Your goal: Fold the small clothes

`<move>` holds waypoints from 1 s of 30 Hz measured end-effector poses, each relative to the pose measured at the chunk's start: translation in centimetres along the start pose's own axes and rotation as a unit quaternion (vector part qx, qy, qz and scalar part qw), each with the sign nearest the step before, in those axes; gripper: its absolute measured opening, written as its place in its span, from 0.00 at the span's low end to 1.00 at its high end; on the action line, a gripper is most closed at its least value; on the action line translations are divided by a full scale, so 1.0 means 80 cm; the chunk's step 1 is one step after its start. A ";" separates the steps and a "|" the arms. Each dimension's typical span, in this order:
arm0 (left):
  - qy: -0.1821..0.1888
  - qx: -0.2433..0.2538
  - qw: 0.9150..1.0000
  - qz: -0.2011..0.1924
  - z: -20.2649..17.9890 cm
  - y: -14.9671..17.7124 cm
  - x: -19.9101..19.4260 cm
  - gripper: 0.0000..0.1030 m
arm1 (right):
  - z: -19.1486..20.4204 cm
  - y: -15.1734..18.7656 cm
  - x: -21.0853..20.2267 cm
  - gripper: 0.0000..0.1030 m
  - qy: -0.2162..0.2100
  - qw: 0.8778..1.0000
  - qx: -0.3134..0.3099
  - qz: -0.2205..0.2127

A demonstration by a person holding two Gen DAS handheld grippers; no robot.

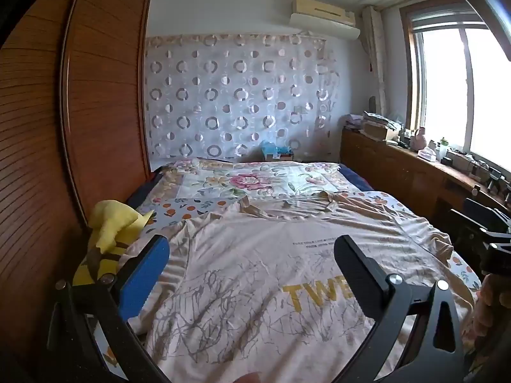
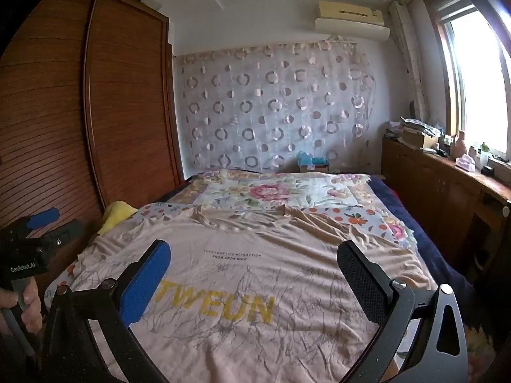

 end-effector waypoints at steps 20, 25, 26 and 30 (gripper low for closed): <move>0.001 0.001 1.000 -0.006 0.000 -0.001 -0.001 1.00 | 0.001 0.001 0.002 1.00 -0.002 1.000 0.002 0.001; 0.000 0.001 1.000 -0.006 0.000 -0.001 -0.001 1.00 | 0.002 0.000 -0.001 1.00 0.000 1.000 0.002 -0.001; 0.001 0.001 1.000 -0.006 0.000 -0.001 -0.001 1.00 | 0.003 0.000 -0.001 1.00 0.000 1.000 0.002 -0.001; 0.000 0.001 1.000 -0.007 0.000 -0.001 -0.001 1.00 | 0.004 0.000 -0.001 1.00 0.000 1.000 0.001 -0.003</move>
Point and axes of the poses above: each gripper's, at about its wrist camera, not at the fingertips, and x roughly the way its jaws point, z to its left, y to its underside, the point moved 6 cm from there along x, roughly the way its jaws point, and after that the axes turned 6 degrees about z, right-handed, at the moved point
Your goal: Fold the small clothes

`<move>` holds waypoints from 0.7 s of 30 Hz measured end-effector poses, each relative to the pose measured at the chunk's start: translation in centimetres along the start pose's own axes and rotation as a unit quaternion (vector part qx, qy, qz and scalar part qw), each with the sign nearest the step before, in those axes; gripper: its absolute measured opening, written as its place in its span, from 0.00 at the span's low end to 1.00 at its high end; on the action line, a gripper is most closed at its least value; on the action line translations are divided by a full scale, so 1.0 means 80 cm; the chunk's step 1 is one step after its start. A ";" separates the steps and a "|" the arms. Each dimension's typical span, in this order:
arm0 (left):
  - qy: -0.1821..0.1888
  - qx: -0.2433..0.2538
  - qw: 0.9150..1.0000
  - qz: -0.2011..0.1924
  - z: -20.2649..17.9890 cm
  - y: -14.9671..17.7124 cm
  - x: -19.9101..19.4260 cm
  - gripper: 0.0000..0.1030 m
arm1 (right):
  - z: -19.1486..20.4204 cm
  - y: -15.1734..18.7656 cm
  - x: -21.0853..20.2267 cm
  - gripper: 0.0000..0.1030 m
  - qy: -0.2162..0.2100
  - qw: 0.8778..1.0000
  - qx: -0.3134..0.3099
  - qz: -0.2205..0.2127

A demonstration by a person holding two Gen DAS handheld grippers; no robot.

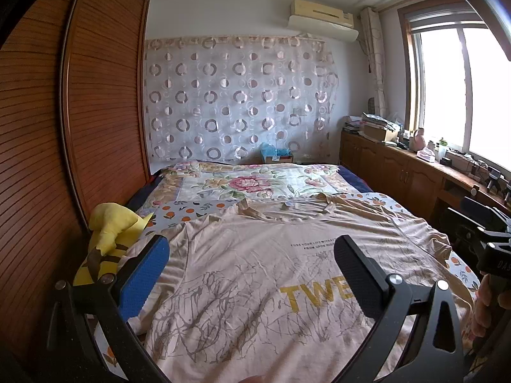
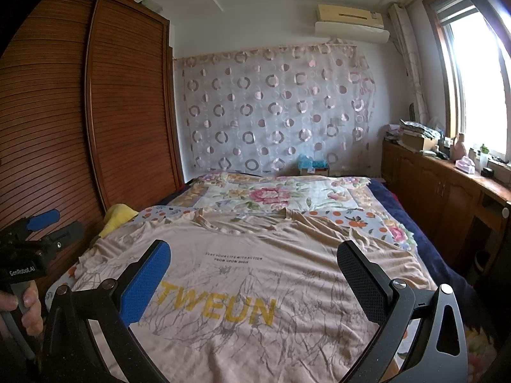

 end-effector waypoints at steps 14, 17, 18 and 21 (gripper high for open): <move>0.001 0.001 1.000 -0.001 0.000 0.000 0.000 1.00 | 0.002 0.002 0.000 1.00 0.000 1.000 -0.001 -0.001; 0.000 0.001 1.000 -0.001 0.000 0.000 0.000 1.00 | 0.001 0.002 0.001 1.00 0.000 1.000 0.001 0.000; 0.000 0.001 1.000 -0.001 0.000 0.000 0.000 1.00 | 0.001 0.003 0.000 1.00 0.000 1.000 0.001 -0.001; 0.000 0.001 1.000 -0.001 0.001 0.000 0.001 1.00 | 0.000 0.003 0.000 1.00 0.000 1.000 0.001 0.000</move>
Point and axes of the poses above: each gripper's, at about its wrist camera, not at the fingertips, and x roughly the way its jaws point, z to its left, y to its underside, the point moved 6 cm from there along x, roughly the way its jaws point, and after that the axes turned 6 degrees about z, right-handed, at the moved point
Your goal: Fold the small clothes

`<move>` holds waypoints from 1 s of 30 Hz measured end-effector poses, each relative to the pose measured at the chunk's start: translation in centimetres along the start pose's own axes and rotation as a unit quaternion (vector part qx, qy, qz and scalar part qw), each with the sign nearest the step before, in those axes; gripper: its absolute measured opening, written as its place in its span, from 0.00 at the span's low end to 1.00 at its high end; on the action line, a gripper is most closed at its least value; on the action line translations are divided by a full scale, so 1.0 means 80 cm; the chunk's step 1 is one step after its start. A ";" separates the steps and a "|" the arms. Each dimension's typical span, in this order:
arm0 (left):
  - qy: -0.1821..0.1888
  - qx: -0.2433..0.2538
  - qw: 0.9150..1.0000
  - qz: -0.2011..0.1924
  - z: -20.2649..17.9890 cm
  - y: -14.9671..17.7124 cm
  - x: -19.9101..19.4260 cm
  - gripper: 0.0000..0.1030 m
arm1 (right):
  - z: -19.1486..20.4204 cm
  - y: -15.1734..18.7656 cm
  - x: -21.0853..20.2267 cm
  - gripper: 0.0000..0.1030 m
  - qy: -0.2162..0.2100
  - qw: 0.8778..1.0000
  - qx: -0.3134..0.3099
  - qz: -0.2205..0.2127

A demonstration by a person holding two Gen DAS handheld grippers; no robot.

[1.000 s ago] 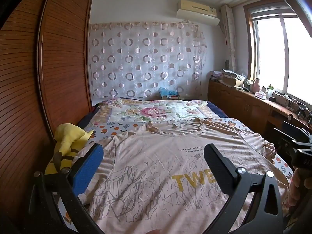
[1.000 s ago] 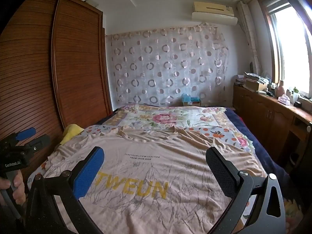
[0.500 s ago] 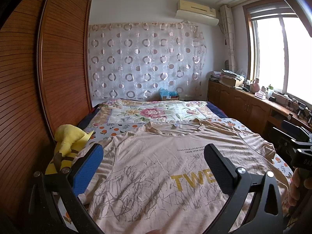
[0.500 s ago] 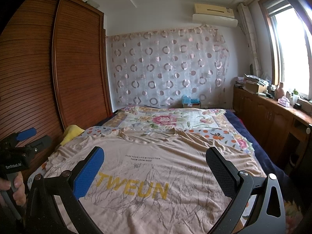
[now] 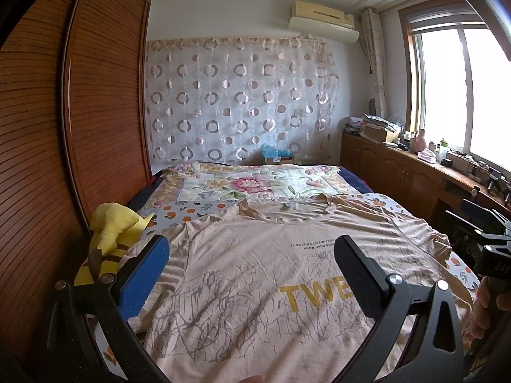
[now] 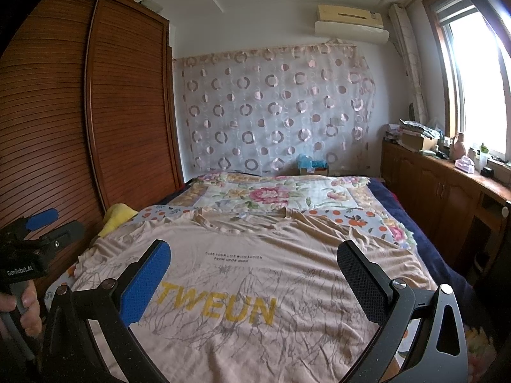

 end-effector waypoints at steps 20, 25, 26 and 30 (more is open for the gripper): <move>0.000 0.000 1.000 0.001 -0.006 -0.008 -0.007 1.00 | 0.000 0.000 -0.002 1.00 -0.001 1.000 0.001 0.002; 0.000 -0.001 1.000 0.001 -0.006 -0.009 -0.007 1.00 | 0.000 -0.001 -0.002 1.00 -0.001 1.000 0.001 0.002; 0.000 0.000 1.000 0.001 -0.006 -0.009 -0.007 1.00 | 0.000 -0.001 -0.002 1.00 -0.001 1.000 0.000 0.002; 0.000 0.000 1.000 0.001 -0.006 -0.009 -0.006 1.00 | 0.000 -0.002 -0.002 1.00 0.000 1.000 0.000 0.001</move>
Point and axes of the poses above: each gripper's, at about its wrist camera, not at the fingertips, and x roughly the way its jaws point, z to its left, y to its underside, the point moved 6 cm from there along x, roughly the way its jaws point, and after that the axes turned 6 degrees about z, right-handed, at the moved point
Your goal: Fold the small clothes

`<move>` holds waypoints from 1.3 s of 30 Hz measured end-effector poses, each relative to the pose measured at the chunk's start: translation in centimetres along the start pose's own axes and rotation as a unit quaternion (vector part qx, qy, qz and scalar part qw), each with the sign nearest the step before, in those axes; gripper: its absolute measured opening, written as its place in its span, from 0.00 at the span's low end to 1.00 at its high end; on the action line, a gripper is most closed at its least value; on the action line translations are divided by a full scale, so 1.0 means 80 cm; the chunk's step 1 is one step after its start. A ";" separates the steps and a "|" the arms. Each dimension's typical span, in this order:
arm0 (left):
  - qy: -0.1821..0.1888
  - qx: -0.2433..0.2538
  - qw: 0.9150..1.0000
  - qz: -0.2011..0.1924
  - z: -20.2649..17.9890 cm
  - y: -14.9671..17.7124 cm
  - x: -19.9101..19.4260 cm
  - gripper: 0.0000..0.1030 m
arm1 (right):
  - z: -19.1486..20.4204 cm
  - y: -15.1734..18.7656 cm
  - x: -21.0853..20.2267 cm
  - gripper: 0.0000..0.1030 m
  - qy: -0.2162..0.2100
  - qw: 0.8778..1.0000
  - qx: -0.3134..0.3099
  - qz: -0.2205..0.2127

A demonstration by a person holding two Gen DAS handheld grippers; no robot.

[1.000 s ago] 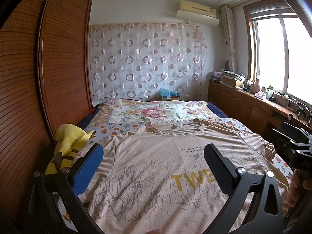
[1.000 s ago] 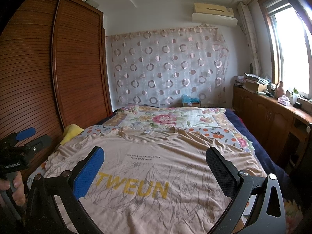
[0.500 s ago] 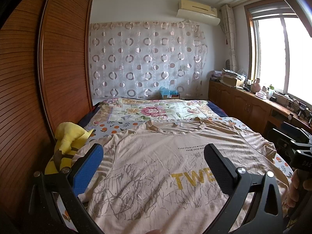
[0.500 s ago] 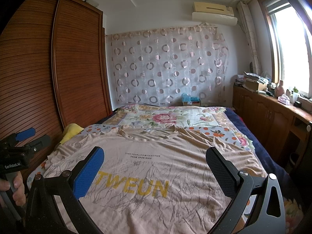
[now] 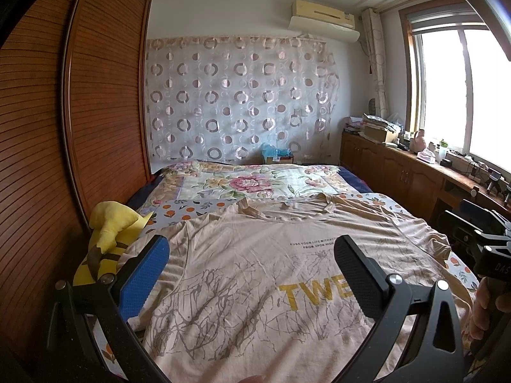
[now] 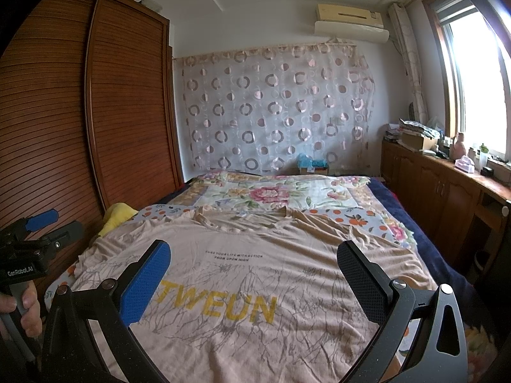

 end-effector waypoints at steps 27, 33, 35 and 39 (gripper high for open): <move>-0.018 -0.001 0.997 0.071 0.062 0.046 0.044 1.00 | 0.013 0.013 0.039 1.00 -0.047 0.998 -0.026 0.042; -0.033 -0.010 0.995 0.097 0.094 0.064 0.061 1.00 | 0.020 0.006 0.061 1.00 -0.073 0.994 -0.043 0.062; -0.037 -0.010 0.994 0.102 0.103 0.067 0.065 1.00 | 0.018 0.004 0.070 1.00 -0.080 0.993 -0.047 0.071; -0.038 -0.019 0.993 0.111 0.128 0.074 0.071 0.93 | 0.015 -0.002 0.084 1.00 -0.089 0.991 -0.060 0.082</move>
Point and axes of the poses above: each gripper's, at about its wrist camera, not at the fingertips, and x roughly the way its jaws point, z to its left, y to its underside, the point moved 6 cm from there along x, roughly the way its jaws point, and after that the axes turned 6 degrees about z, right-handed, at the moved point
